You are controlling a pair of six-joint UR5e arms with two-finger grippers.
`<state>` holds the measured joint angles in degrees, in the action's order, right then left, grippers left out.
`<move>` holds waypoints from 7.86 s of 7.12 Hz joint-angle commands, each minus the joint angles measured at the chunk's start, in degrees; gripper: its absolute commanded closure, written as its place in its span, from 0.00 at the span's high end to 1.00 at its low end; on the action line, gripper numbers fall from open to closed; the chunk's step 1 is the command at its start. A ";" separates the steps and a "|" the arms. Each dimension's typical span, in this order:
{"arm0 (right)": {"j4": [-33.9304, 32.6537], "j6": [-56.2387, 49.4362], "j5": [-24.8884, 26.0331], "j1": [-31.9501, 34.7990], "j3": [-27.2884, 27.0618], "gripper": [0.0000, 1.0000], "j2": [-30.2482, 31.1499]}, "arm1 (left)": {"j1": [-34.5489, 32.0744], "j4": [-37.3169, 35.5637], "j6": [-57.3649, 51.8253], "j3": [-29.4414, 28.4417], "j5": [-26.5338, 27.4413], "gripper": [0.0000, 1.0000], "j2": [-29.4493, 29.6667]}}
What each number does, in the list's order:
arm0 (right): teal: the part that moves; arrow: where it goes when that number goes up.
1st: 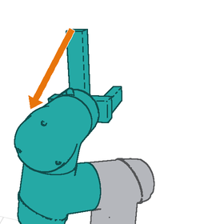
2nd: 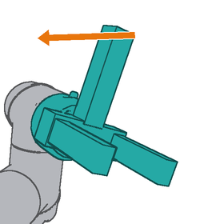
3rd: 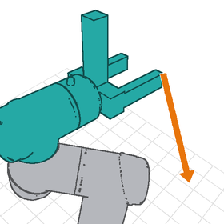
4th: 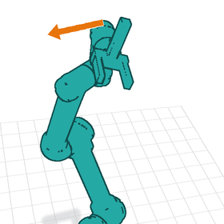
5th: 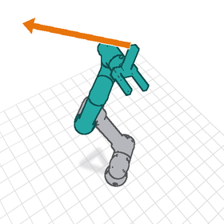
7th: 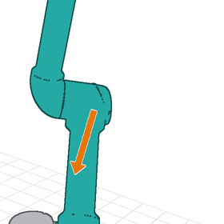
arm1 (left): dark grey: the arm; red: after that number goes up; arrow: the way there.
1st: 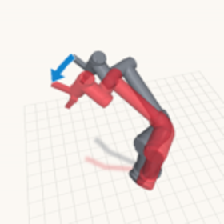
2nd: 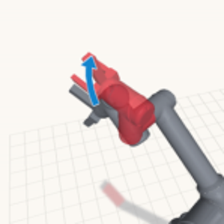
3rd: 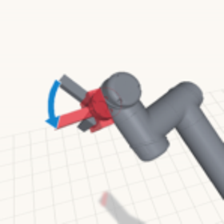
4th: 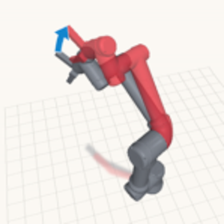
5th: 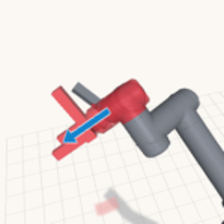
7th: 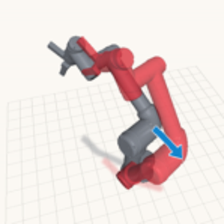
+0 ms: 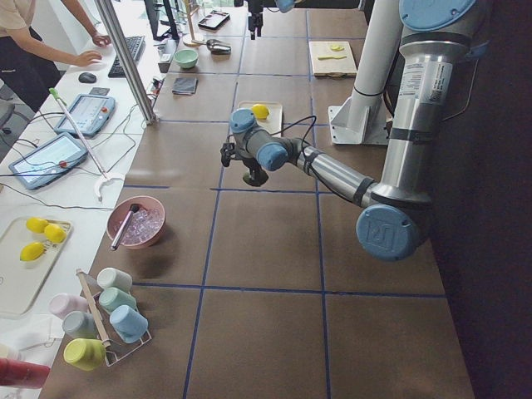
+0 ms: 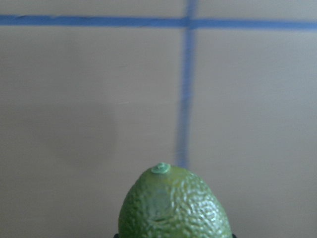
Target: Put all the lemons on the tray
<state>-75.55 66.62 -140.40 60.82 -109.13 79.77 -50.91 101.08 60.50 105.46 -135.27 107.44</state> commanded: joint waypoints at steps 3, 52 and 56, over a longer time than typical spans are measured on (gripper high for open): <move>0.31 0.00 0.04 -0.08 -0.12 1.00 0.21 | 12.93 0.78 9.81 -17.65 8.18 0.02 21.22; -15.68 -63.37 2.94 26.11 9.46 1.00 13.92 | -37.25 -21.28 -71.76 -4.38 3.00 1.00 -18.58; -15.68 -65.65 3.47 26.19 9.11 1.00 14.36 | -37.24 -21.28 -71.67 -3.69 2.91 1.00 -18.85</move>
<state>-91.23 1.78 -136.99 86.94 -99.83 94.07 -88.18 79.81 -11.23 101.49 -132.39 88.53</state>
